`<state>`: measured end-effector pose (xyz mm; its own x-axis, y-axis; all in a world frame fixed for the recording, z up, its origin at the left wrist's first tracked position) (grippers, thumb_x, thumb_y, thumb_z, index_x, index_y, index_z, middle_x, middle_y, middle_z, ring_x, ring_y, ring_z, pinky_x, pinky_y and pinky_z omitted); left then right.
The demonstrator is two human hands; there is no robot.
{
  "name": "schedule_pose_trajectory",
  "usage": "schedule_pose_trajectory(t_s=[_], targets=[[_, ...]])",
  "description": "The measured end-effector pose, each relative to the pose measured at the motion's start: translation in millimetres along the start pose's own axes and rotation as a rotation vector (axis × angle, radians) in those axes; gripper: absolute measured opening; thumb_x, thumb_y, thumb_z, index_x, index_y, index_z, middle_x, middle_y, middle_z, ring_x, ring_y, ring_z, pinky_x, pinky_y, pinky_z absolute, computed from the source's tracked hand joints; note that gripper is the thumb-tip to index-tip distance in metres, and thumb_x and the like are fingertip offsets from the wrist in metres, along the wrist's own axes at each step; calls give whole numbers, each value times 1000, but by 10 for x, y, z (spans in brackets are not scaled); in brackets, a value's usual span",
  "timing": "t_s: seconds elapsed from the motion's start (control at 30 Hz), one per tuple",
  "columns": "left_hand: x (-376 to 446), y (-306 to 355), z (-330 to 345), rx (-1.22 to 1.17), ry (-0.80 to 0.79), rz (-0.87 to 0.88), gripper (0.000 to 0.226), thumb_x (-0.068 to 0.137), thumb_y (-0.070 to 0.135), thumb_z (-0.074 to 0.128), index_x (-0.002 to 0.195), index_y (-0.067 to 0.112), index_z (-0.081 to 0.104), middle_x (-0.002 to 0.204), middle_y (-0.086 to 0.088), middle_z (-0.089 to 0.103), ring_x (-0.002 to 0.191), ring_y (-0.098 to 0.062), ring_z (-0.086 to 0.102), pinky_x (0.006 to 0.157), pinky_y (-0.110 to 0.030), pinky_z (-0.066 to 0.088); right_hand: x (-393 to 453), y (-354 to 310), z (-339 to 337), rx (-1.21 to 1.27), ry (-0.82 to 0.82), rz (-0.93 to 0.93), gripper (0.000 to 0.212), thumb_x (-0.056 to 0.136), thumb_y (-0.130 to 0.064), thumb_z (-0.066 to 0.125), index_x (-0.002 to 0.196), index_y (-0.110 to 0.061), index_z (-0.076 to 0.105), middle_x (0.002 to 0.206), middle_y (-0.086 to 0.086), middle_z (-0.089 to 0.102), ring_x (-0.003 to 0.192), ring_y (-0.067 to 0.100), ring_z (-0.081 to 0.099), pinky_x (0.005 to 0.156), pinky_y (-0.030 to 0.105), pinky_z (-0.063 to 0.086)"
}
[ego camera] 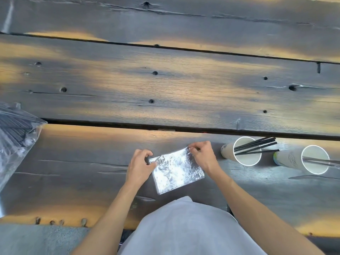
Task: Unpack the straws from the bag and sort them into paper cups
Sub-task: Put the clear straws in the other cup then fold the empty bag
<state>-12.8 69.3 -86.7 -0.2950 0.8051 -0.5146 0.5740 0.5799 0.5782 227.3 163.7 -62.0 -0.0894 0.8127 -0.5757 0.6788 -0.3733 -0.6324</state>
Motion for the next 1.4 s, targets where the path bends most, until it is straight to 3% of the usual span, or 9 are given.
schedule_pose_trajectory(t_s=[0.1, 0.2, 0.27, 0.37, 0.5, 0.8, 1.07, 1.2, 1.4], targets=[[-10, 10, 56, 59, 25, -9, 33, 80, 33, 82, 106, 34, 62, 104, 13, 50, 87, -6, 59, 74, -27, 53, -125, -180, 65, -106, 88, -76, 31, 95, -10, 45, 113, -8, 70, 110, 7, 56, 94, 19, 59, 85, 29, 49], [-9, 41, 75, 82, 36, -30, 34, 78, 33, 84, 103, 35, 61, 103, 13, 48, 85, -6, 57, 72, -27, 52, -247, -313, 363, 299, -185, 112, 30, 96, -4, 42, 118, -5, 61, 98, 10, 70, 68, 19, 67, 52, 25, 51], [2, 47, 62, 43, 33, -35, 32, 77, 33, 84, 98, 36, 60, 99, 14, 47, 82, -3, 55, 71, -28, 51, -308, -367, 561, 456, -356, 214, 24, 97, -8, 47, 118, -8, 59, 105, 9, 72, 79, 24, 72, 60, 26, 53], [38, 29, 16, -71, 28, -28, 20, 79, 27, 83, 88, 32, 65, 95, 12, 49, 82, -4, 56, 73, -27, 48, -308, -322, 703, 552, -428, 271, 26, 95, -18, 58, 121, -13, 59, 116, 5, 72, 102, 27, 72, 87, 39, 56], [61, 12, -16, -51, 75, -47, 16, 85, 18, 78, 74, 26, 68, 91, 7, 53, 77, -8, 56, 68, -26, 41, -211, -136, 663, 657, -418, 346, 28, 90, -17, 62, 119, -15, 60, 114, 1, 75, 103, 24, 72, 91, 42, 53], [75, 68, 23, 6, 146, -143, 12, 84, 17, 76, 80, 25, 69, 92, 6, 55, 78, -10, 57, 72, -27, 39, -17, 251, 159, 807, -144, 419, 28, 96, -10, 48, 121, -2, 58, 112, 15, 74, 96, 29, 75, 81, 38, 58], [50, 122, 42, -83, 154, -145, 15, 83, 30, 77, 89, 28, 64, 94, 7, 53, 81, -10, 57, 72, -31, 46, -215, -194, 727, 920, -393, 446, 28, 97, -15, 54, 124, -7, 58, 113, 13, 74, 100, 30, 74, 78, 38, 56], [-12, 152, 83, 19, 160, -103, 20, 83, 27, 80, 95, 25, 64, 98, 5, 52, 84, -15, 57, 70, -31, 46, -245, -162, 828, 960, -429, 498, 28, 98, -19, 55, 125, -10, 58, 114, 13, 74, 102, 30, 73, 77, 37, 56], [-2, 142, 57, 40, 158, -104, 23, 82, 25, 82, 92, 25, 61, 98, 7, 52, 84, -14, 58, 70, -30, 46, -26, 199, 306, 1108, -132, 529, 21, 100, -12, 47, 117, -8, 59, 123, 15, 70, 105, 31, 71, 86, 39, 53]])
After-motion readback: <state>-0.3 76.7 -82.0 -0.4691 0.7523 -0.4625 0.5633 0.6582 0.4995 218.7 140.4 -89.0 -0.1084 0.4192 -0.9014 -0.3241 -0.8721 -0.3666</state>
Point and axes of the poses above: each hand's wrist, its own x-axis towards the middle knuckle, its own z-axis out of the palm, y = z × x, the point moved 4 cm from there along x, towards the middle knuckle
